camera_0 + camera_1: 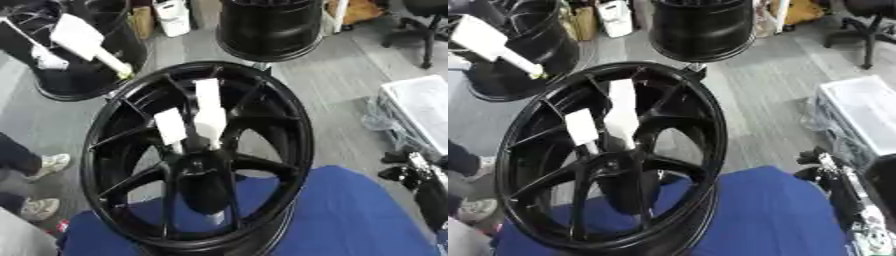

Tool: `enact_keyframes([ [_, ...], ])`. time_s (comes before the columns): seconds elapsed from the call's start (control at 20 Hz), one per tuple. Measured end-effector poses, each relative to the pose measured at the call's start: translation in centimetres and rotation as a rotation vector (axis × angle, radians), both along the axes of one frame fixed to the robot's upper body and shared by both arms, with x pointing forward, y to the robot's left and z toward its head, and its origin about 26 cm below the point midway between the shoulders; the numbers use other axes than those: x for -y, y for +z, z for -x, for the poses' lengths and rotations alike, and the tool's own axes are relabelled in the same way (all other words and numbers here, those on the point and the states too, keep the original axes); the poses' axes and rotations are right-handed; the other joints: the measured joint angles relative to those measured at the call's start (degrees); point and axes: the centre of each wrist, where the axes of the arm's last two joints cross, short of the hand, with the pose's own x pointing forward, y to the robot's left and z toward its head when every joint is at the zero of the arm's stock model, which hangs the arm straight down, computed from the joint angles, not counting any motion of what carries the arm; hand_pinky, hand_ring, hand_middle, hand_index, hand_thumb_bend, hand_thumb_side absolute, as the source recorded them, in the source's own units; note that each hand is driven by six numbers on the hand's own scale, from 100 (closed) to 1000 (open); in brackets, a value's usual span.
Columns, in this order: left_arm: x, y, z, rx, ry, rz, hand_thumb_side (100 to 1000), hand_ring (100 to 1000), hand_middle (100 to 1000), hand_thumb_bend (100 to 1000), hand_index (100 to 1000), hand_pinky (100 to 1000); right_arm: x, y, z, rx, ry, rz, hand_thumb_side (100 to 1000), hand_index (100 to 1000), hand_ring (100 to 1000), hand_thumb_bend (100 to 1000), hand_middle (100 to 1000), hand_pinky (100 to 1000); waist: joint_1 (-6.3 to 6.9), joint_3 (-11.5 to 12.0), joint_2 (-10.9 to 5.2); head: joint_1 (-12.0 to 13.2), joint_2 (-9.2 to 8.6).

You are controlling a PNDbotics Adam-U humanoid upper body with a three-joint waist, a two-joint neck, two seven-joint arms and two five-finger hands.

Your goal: Pull the pin out of the wheel hub.

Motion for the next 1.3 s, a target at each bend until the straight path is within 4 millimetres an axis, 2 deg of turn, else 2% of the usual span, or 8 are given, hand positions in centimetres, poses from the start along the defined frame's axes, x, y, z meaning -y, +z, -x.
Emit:
enact_keyframes([
  [0.2,-4.5,-3.3,0.8,-0.151,0.178,-0.003,100,631,441,441,521,760,0.1,0.0,0.0,0.003,-0.019,-0.005,793,678,558,100,614,706,-0.49,0.3,0.0,-0.5,0.19],
  [0.3,-6.8,-5.6,1.4,-0.242,0.275,-0.008,100,659,509,473,587,764,0.1,0.0,0.0,0.003,-0.02,-0.006,793,677,558,100,614,706,-0.56,0.0,0.0,-0.5,0.2],
  [0.35,-7.9,-6.7,1.7,-0.282,0.322,-0.006,100,694,610,591,687,768,0.1,0.0,0.0,0.003,-0.02,-0.006,791,677,557,100,614,706,-0.6,-0.3,0.0,-0.5,0.2],
  [0.4,-8.9,-8.0,2.1,-0.319,0.368,0.004,101,707,654,607,729,771,0.1,0.0,0.0,0.003,-0.019,-0.006,793,677,557,100,614,706,-0.68,-0.6,0.0,-0.4,0.21],
  [0.45,-9.8,-9.4,2.4,-0.354,0.412,0.018,276,734,736,730,802,776,0.1,0.0,0.0,0.003,-0.018,-0.006,793,677,557,100,614,706,-0.85,-1.0,0.0,-0.2,0.22],
  [0.6,-11.2,-12.8,2.7,-0.41,0.527,0.09,425,751,797,868,884,782,-0.1,0.0,-0.1,0.004,-0.014,-0.009,791,677,557,100,614,706,-1.44,-1.6,0.11,0.2,0.22],
  [0.75,-11.6,-15.0,2.2,-0.426,0.609,0.144,447,753,811,880,904,783,-0.3,0.0,-0.1,0.006,-0.009,-0.014,792,677,557,100,613,706,-1.57,-1.8,0.21,0.4,0.25],
  [1.3,-10.1,-19.4,3.5,-0.185,0.557,0.444,468,641,691,653,821,721,-0.4,-0.1,0.0,0.004,-0.013,-0.021,794,677,557,100,613,706,-2.12,-0.4,0.28,0.0,1.03],
])
